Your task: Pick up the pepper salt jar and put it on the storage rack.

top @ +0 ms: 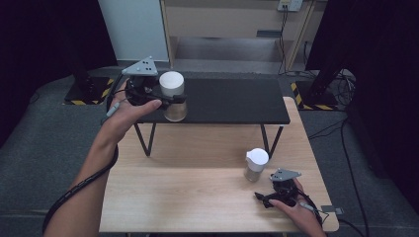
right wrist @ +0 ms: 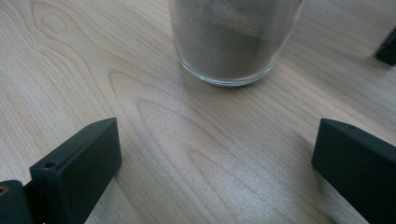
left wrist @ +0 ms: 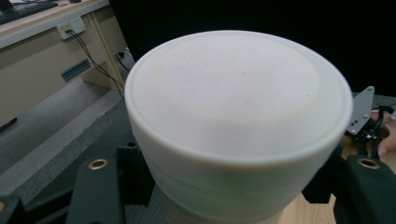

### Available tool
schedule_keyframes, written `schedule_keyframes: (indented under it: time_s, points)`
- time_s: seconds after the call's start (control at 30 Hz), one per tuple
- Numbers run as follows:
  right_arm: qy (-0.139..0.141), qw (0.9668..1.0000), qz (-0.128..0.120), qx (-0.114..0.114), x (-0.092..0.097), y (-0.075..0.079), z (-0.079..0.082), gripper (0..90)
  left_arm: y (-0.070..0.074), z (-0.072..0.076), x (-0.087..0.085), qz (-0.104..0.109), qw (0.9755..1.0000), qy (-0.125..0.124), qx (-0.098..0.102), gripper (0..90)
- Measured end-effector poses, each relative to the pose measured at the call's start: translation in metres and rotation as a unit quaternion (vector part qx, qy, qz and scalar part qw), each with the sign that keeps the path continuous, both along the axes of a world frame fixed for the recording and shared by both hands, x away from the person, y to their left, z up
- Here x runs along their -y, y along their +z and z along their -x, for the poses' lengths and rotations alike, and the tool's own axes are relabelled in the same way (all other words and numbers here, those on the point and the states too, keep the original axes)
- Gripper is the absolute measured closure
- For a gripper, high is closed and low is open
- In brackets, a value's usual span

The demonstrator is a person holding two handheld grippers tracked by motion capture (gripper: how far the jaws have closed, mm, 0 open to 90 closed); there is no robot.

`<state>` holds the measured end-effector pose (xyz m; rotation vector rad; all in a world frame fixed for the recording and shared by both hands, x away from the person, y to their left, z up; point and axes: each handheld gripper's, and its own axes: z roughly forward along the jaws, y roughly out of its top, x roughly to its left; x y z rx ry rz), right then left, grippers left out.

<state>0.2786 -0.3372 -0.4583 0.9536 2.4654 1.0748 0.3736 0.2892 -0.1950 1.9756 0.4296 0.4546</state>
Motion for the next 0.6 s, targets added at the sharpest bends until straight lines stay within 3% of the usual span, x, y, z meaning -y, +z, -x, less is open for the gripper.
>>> schedule_keyframes:
  time_s: [0.6]
  points:
    - [0.000,1.0000,0.000,0.000,0.000,0.000,0.000,2.2,-0.017,-0.024,-0.006,0.009,0.9996,0.021,-0.014,34.1]
